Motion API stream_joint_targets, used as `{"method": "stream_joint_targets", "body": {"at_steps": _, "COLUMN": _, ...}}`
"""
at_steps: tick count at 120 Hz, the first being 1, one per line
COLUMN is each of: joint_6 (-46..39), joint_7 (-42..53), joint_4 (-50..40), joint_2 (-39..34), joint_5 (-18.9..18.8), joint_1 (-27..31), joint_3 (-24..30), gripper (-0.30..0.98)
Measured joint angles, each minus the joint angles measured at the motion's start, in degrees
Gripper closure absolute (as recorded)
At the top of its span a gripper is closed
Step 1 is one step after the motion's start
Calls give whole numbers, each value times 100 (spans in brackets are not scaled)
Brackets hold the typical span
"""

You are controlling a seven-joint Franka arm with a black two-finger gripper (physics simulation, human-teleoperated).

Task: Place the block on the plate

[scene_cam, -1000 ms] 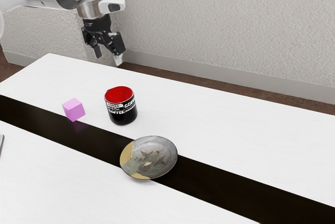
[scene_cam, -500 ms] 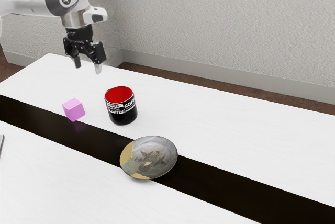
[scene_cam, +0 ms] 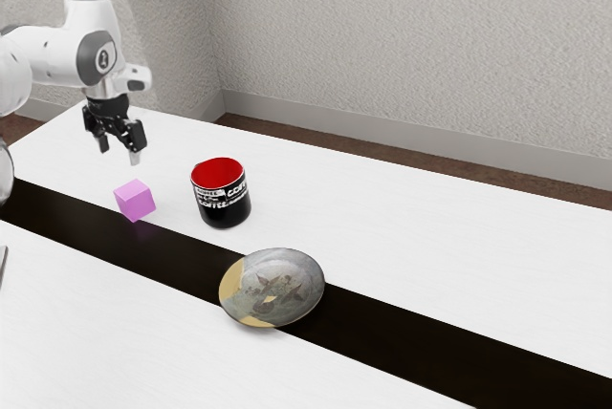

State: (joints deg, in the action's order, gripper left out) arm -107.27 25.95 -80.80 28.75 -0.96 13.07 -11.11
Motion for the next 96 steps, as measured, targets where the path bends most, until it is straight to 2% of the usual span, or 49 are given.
{"method": "stream_joint_targets", "body": {"at_steps": 38, "joint_6": -689, "joint_7": 1044, "joint_4": 285, "joint_2": 700, "joint_5": 6, "joint_1": 551, "joint_3": 329, "gripper": 0}}
{"method": "stream_joint_targets", "body": {"at_steps": 75, "joint_6": -934, "joint_7": 1724, "joint_4": 773, "joint_2": 1323, "joint_5": 61, "joint_1": 962, "joint_3": 683, "gripper": 0}}
{"method": "stream_joint_targets", "body": {"at_steps": 96, "joint_6": -941, "joint_7": 1971, "joint_4": 748, "joint_2": 1445, "joint_5": 332, "joint_1": 1057, "joint_3": 686, "gripper": 0}}
